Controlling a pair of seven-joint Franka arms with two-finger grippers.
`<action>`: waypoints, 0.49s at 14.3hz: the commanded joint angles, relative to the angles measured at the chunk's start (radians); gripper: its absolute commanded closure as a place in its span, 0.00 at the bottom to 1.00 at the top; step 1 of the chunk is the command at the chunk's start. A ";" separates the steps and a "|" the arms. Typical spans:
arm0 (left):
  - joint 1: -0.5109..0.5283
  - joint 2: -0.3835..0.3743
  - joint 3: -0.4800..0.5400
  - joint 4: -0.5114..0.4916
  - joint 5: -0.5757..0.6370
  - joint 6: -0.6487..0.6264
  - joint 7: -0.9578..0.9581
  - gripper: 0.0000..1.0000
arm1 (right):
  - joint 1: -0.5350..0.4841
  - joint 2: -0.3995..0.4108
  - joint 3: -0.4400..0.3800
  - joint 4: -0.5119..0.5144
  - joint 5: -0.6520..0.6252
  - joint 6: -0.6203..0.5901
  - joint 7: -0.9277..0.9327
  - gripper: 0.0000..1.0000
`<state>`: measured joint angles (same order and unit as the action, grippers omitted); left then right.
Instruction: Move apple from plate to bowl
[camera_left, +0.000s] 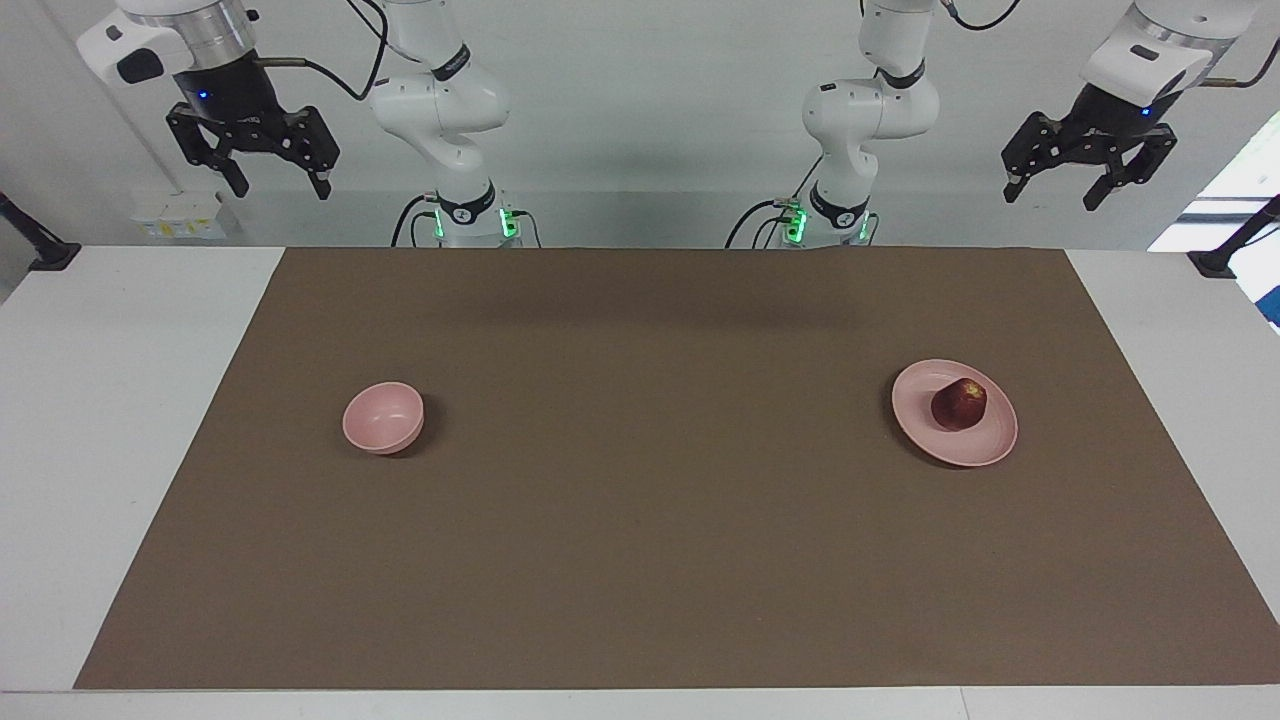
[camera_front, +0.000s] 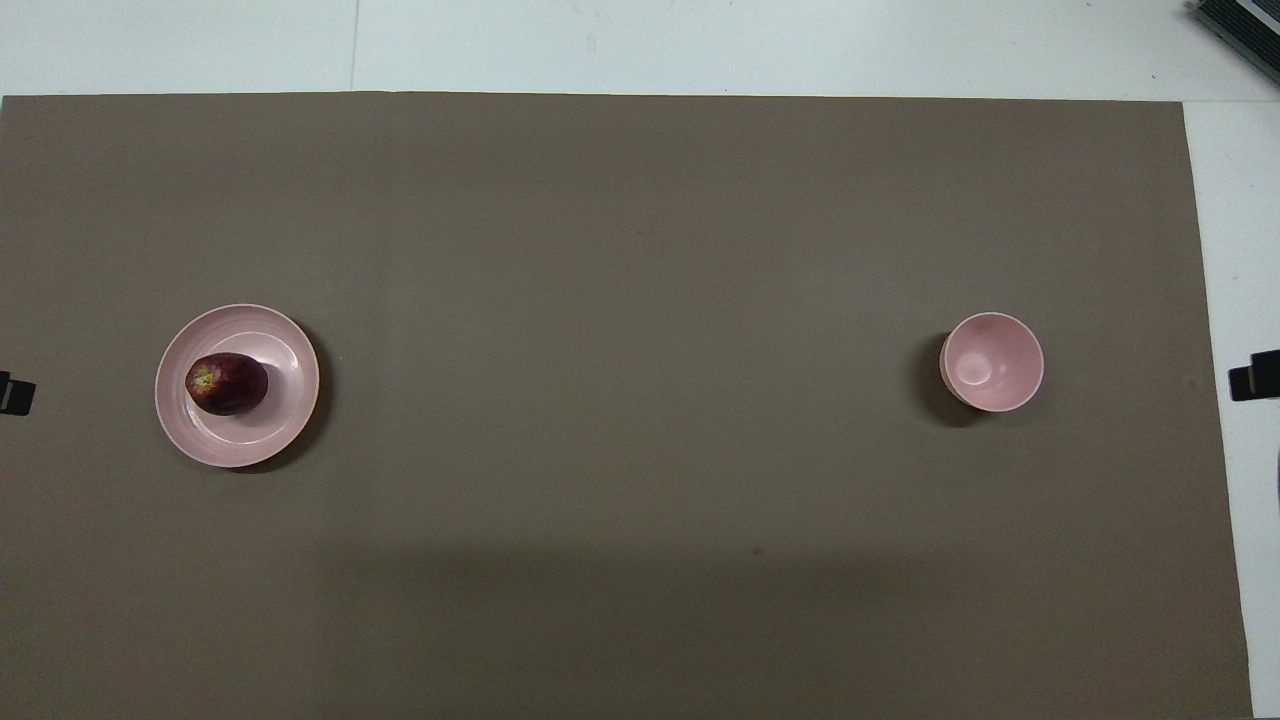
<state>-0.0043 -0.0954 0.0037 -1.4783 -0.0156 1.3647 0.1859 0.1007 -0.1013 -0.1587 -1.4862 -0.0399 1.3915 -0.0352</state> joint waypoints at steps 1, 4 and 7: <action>0.007 -0.038 -0.001 -0.054 0.005 0.028 0.018 0.00 | -0.009 -0.021 0.004 -0.022 0.015 -0.003 0.001 0.00; 0.007 -0.038 -0.001 -0.079 0.005 0.048 0.027 0.00 | -0.009 -0.021 0.005 -0.022 0.015 -0.003 0.004 0.00; 0.007 -0.038 0.001 -0.134 0.005 0.094 0.040 0.00 | -0.010 -0.021 0.004 -0.022 0.018 -0.003 0.003 0.00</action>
<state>-0.0043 -0.1002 0.0049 -1.5346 -0.0156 1.4061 0.2030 0.1007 -0.1014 -0.1588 -1.4862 -0.0399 1.3915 -0.0352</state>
